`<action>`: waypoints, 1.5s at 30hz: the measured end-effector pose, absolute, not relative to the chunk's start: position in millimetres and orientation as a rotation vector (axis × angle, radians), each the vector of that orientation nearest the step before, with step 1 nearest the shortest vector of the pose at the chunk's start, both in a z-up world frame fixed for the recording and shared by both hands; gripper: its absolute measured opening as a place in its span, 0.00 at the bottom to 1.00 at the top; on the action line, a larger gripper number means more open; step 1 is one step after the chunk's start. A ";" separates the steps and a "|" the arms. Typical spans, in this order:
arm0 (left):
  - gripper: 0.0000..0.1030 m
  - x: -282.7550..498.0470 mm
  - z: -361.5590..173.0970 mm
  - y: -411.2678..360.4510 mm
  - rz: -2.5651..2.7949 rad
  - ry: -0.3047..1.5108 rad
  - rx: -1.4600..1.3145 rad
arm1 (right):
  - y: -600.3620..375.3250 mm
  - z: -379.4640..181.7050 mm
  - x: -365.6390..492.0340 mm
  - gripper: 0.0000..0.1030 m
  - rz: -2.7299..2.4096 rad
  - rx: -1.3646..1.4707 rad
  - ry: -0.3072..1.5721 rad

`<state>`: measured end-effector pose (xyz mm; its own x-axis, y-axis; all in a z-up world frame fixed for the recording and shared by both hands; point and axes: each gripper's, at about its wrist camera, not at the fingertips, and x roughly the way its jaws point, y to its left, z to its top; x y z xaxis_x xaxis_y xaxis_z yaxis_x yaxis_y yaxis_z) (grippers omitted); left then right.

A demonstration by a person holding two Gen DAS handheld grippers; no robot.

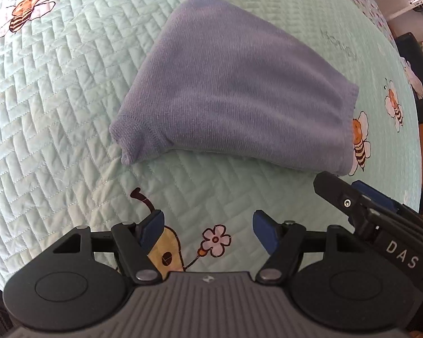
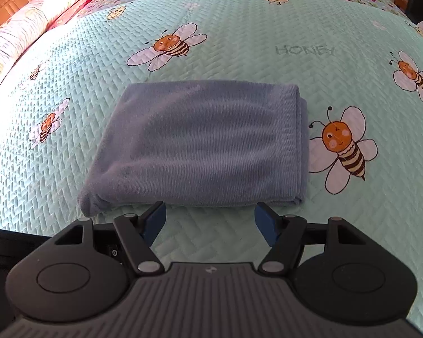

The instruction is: Fold clothes

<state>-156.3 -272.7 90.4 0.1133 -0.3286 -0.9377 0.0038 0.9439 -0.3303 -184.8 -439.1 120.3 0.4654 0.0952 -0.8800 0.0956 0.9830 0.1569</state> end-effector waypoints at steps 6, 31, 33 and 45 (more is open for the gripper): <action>0.70 -159.0 88.5 -276.0 -0.235 1.450 -0.297 | -445.2 119.6 -181.2 0.68 0.004 0.201 1.085; 0.71 -204.7 24.7 -250.0 -0.128 1.029 -1.131 | -594.9 123.7 -94.6 0.71 0.460 0.251 0.850; 0.71 -200.8 21.1 -249.3 -0.130 1.011 -1.144 | -595.1 117.5 -68.7 0.71 0.506 0.227 0.875; 0.73 -197.3 20.1 -227.1 -0.086 0.886 -1.217 | -520.6 46.9 61.2 0.71 0.910 0.104 1.134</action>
<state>-197.3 -227.1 20.1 0.6733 -0.5013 -0.5435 -0.3880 0.3863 -0.8368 61.2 -520.6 46.9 0.1174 0.6690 -0.7339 -0.5710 0.6501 0.5013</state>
